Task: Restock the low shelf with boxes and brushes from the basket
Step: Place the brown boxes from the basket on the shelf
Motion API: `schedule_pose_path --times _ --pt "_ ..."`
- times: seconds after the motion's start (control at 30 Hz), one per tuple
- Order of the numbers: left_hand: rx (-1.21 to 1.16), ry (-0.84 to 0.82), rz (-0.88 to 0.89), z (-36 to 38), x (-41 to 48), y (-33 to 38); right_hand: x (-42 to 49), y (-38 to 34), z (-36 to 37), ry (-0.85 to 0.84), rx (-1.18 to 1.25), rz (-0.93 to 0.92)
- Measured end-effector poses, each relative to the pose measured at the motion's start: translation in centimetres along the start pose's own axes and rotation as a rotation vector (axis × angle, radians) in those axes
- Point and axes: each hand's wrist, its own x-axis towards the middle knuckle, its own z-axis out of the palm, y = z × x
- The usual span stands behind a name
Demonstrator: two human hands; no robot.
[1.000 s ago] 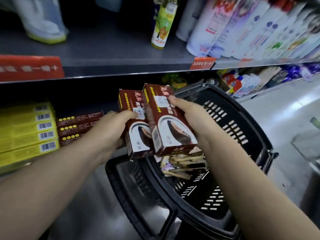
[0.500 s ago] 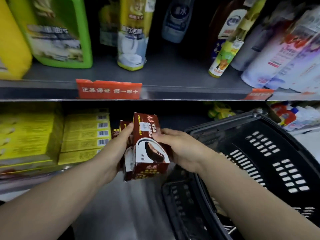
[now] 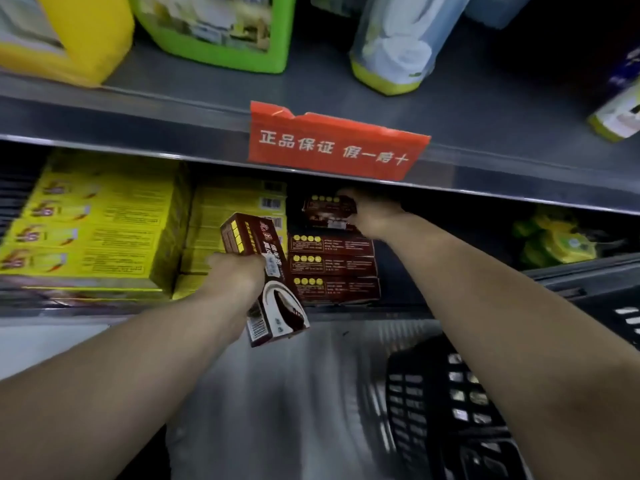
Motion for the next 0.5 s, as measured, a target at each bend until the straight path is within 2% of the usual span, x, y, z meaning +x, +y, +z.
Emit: schedule_pose_path --times 0.13,0.3,0.5 --pt "-0.016 0.001 -0.012 0.0 0.2 0.4 1.8 0.1 2.1 -0.166 -0.001 -0.05" --pt "-0.034 -0.035 -0.01 0.9 -0.2 0.7 2.3 0.4 3.4 -0.251 0.132 -0.098" --pt "-0.105 -0.02 0.017 1.5 0.0 1.1 1.6 -0.6 2.5 -0.295 -0.017 -0.089"
